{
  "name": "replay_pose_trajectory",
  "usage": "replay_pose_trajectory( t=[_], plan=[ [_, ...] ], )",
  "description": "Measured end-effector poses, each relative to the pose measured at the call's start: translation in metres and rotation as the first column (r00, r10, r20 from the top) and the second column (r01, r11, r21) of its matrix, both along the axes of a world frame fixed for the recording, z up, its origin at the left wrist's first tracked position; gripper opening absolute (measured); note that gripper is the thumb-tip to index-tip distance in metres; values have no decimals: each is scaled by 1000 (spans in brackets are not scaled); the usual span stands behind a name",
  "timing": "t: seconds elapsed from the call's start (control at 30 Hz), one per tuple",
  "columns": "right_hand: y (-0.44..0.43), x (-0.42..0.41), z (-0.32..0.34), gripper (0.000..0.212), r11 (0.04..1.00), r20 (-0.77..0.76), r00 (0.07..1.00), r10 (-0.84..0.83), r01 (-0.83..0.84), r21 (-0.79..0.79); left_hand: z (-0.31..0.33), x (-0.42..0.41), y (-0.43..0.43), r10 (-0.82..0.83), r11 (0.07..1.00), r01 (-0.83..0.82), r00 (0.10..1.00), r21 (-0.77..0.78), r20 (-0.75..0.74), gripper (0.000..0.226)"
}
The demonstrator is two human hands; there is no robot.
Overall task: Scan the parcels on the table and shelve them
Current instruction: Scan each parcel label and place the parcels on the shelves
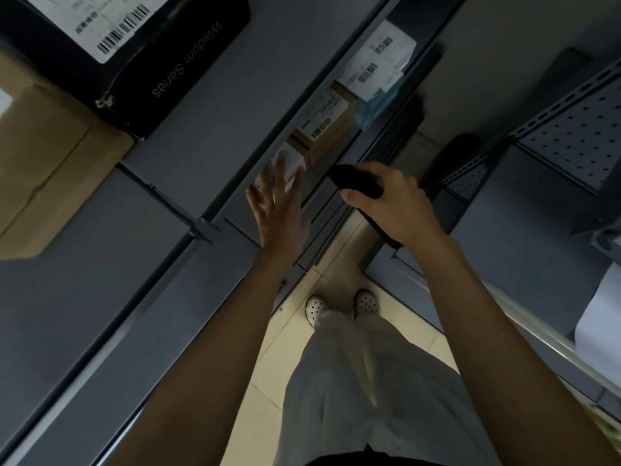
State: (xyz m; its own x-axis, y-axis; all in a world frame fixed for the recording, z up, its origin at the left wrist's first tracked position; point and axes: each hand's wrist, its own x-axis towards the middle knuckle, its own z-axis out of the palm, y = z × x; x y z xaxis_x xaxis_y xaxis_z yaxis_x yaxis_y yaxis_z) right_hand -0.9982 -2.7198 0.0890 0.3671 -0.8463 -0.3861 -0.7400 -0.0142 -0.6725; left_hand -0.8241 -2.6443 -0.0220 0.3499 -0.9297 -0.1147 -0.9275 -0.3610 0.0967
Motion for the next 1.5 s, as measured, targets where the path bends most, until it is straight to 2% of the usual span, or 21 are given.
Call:
replay_pose_trajectory(
  t=[0.17, 0.3, 0.43, 0.53, 0.77, 0.93, 1.07, 1.3, 1.5],
  plan=[
    [9, -3, 9, 60, 1000, 19, 1000, 15, -15, -11, 11, -6, 12, 4, 1000, -4, 999, -9, -46, 83],
    [23, -11, 18, 57, 996, 30, 996, 86, -86, -20, 24, -20, 35, 26, 998, -26, 1000, -57, -2, 79],
    [48, -31, 30, 52, 981, 61, 981, 186, -182, -73, 39, -46, 69, 96, 992, -96, 995, -81, 4, 73],
    [76, -60, 36, 50, 958, 65, 960, 271, -262, -120, 47, -76, 103, 170, 978, -161, 983, -129, 63, 71],
    [157, -143, 45, 50, 879, 146, 871, 468, -442, -178, 79, -162, 222, 372, 910, -330, 917, -250, 142, 75],
    [217, -163, 64, 50, 777, 165, 761, 627, -597, -201, 100, -206, 322, 518, 844, -454, 828, -286, 214, 77],
    [272, -161, 78, 50, 688, 214, 654, 726, -685, -241, 120, -227, 399, 647, 758, -572, 720, -313, 251, 73],
    [397, -142, 83, 51, 449, 199, 412, 889, -866, -217, 137, -264, 548, 851, 525, -765, 484, -373, 204, 67],
    [550, -109, 95, 49, 206, 200, 158, 967, -948, -243, 148, -301, 708, 948, 312, -854, 247, -416, 202, 64]
  ],
)
